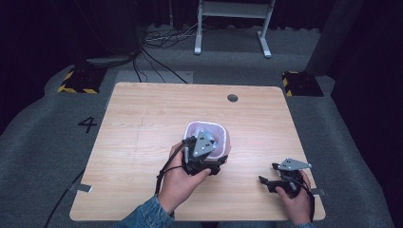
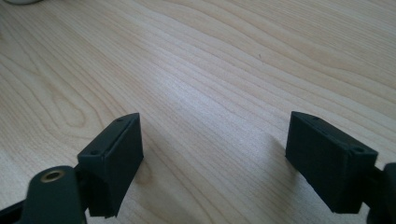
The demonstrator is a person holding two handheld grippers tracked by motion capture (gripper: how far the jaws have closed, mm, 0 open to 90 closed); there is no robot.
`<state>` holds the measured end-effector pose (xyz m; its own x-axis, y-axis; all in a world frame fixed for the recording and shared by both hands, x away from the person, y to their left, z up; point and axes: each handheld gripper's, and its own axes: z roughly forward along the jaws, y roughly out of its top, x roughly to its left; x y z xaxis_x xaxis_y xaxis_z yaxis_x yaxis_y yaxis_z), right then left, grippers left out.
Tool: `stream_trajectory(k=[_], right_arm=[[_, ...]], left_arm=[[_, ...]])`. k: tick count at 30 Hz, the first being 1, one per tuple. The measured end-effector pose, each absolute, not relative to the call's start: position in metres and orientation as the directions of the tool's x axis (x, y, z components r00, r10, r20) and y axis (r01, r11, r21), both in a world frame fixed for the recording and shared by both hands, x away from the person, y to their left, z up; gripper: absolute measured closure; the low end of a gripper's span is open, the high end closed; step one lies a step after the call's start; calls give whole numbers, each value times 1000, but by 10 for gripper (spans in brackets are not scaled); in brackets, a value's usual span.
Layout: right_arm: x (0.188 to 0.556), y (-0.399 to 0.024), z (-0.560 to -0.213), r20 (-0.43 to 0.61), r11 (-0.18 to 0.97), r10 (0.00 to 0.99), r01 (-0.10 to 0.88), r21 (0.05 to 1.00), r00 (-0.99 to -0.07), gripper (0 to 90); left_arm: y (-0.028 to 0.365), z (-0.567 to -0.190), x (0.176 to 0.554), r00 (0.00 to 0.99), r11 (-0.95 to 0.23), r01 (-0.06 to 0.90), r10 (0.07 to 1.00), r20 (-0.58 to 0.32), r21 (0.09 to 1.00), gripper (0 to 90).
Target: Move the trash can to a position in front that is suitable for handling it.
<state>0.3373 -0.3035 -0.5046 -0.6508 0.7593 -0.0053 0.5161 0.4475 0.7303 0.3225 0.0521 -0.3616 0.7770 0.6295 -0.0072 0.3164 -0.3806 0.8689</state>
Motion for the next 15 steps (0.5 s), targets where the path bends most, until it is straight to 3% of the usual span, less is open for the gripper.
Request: stream_trajectory(k=[8, 12, 15], right_arm=[[337, -304, -505, -5, 448, 759, 516, 730, -651, 190], [337, -303, -505, -6, 448, 760, 517, 730, -650, 184], [338, -302, -505, -11, 437, 781, 535, 723, -624, 138]], left_arm=[[102, -350, 326, 686, -326, 333, 727, 10, 885, 346], [127, -350, 327, 623, -332, 330, 780, 60, 884, 341], [150, -356, 334, 557, -289, 355, 829, 47, 889, 342]])
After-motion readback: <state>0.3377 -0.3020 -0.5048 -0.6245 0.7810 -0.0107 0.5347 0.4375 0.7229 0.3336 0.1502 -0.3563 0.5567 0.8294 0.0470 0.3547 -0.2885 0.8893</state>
